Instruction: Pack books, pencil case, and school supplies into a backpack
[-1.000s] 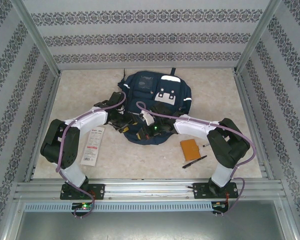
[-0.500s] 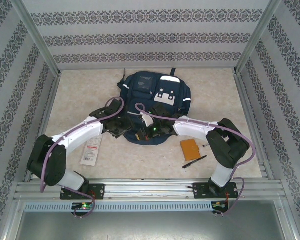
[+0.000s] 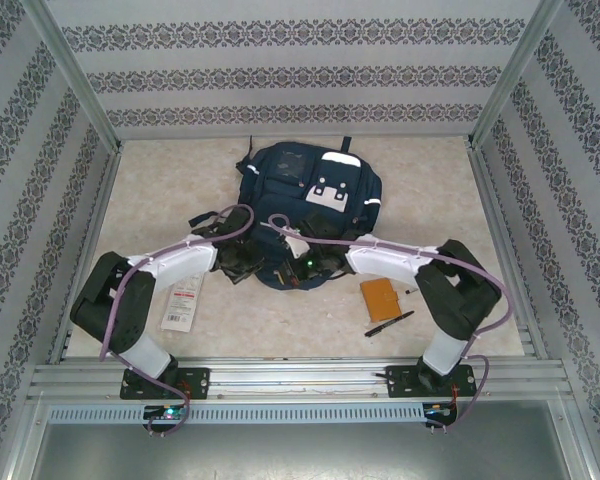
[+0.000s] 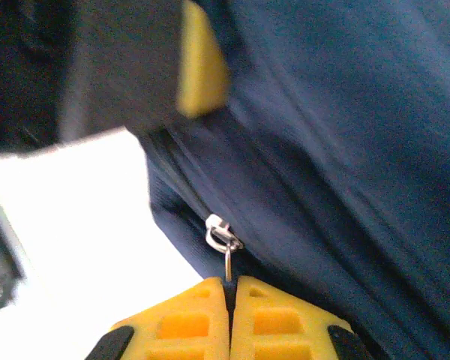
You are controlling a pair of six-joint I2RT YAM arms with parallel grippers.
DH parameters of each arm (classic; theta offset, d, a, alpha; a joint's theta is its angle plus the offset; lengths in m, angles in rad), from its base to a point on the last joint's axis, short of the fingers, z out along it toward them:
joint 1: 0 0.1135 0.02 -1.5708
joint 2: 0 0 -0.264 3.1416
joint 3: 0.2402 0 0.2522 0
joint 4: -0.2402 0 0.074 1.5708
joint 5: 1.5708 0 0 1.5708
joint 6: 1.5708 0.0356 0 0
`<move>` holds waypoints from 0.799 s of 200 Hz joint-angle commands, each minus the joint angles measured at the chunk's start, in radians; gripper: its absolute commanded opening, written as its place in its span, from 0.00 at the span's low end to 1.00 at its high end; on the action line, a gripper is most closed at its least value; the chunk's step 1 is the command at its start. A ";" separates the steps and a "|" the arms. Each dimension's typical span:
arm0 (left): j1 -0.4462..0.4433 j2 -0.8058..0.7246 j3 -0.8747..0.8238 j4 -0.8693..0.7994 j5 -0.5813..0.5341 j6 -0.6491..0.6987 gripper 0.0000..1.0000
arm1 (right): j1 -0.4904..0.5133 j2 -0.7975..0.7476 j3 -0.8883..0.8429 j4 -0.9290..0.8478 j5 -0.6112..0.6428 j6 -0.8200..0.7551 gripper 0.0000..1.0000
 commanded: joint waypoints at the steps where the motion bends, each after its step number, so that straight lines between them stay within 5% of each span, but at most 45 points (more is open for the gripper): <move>1: 0.106 -0.074 0.047 -0.040 -0.050 0.133 0.00 | -0.052 -0.080 -0.062 -0.219 0.345 -0.073 0.00; 29: 0.191 -0.053 0.088 -0.027 0.101 0.303 0.00 | -0.163 -0.112 -0.109 -0.254 0.550 0.013 0.00; 75: 0.262 0.067 0.192 -0.096 0.256 0.545 0.00 | -0.348 -0.102 -0.156 -0.134 0.679 0.150 0.00; 139: 0.278 0.061 0.232 -0.212 0.400 0.809 0.00 | -0.572 0.033 -0.093 0.025 0.480 0.207 0.00; 160: 0.280 0.045 0.223 -0.221 0.434 0.858 0.00 | -0.610 0.057 -0.065 0.022 0.409 0.232 0.08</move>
